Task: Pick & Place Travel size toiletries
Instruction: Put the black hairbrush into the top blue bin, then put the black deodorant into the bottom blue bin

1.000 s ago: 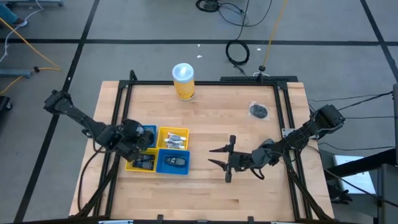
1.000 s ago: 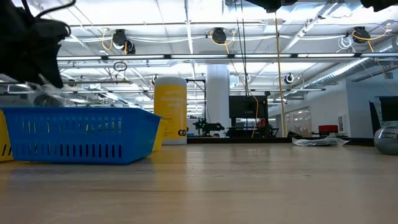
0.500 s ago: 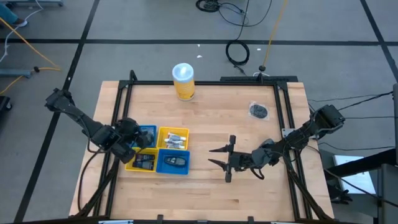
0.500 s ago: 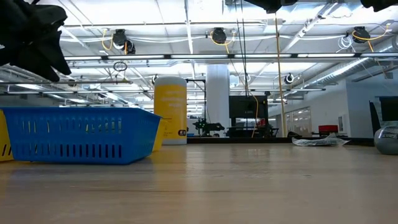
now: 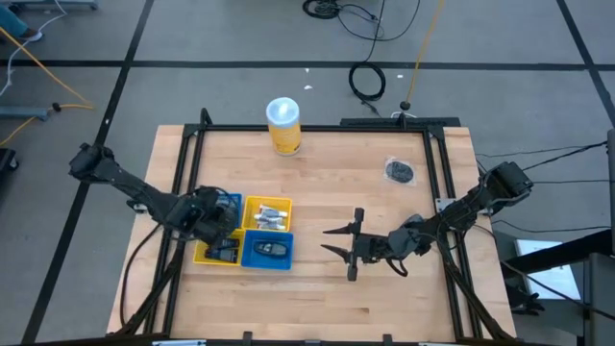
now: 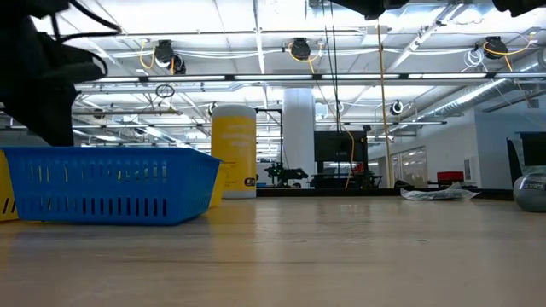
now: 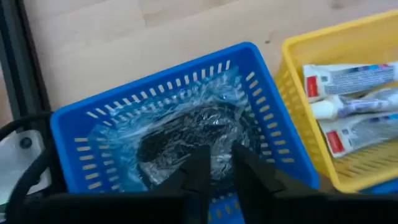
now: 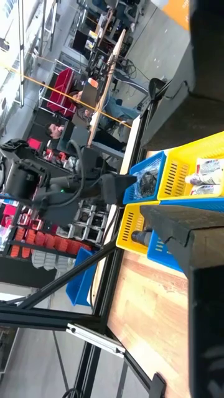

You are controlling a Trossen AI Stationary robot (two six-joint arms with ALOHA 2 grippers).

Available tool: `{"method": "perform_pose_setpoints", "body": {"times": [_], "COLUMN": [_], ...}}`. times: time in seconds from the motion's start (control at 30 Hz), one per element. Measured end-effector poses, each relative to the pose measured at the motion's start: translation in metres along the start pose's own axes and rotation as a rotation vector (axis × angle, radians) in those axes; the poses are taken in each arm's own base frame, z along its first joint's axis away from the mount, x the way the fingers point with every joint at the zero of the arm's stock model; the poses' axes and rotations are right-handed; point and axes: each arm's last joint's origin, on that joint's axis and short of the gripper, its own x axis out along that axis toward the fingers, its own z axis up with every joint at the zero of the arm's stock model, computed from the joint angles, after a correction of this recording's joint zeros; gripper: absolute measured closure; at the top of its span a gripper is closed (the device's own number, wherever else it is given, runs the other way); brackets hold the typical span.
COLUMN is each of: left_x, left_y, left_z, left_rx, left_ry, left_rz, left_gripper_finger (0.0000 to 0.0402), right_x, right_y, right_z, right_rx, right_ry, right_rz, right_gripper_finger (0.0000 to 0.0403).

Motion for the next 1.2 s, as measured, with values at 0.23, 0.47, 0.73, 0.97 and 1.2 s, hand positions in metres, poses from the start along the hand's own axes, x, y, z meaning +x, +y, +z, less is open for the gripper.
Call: {"method": "perform_pose_setpoints", "body": {"times": [0.23, 0.47, 0.73, 0.97, 1.2], "left_x": [0.017, 0.033, 0.029, 0.001, -0.018], "left_y": [-0.007, -0.014, -0.016, -0.026, -0.054], "left_z": [0.008, 0.014, 0.024, 0.025, 0.023], "left_rx": [0.012, 0.064, 0.146, 0.161, 0.284], "left_ry": [0.034, 0.064, 0.03, -0.128, -0.268], "left_rz": [0.118, 0.195, 0.151, -0.022, -0.272], "left_gripper_finger": [0.0398, 0.0379, 0.0399, 0.0383, 0.039], "right_x": [0.0, 0.0, -0.007, -0.02, -0.041], "right_y": [0.0, 0.001, 0.011, 0.029, 0.011], "right_z": [0.0, -0.002, 0.0, -0.003, -0.012], "right_rx": [-0.002, 0.004, -0.079, 0.064, 0.297], "right_ry": [0.0, 0.022, 0.025, 0.081, 0.396], "right_rz": [0.0, 0.007, 0.051, 0.133, 0.099], "right_gripper_finger": [0.0259, 0.0259, 0.0259, 0.0259, 0.0259]}}
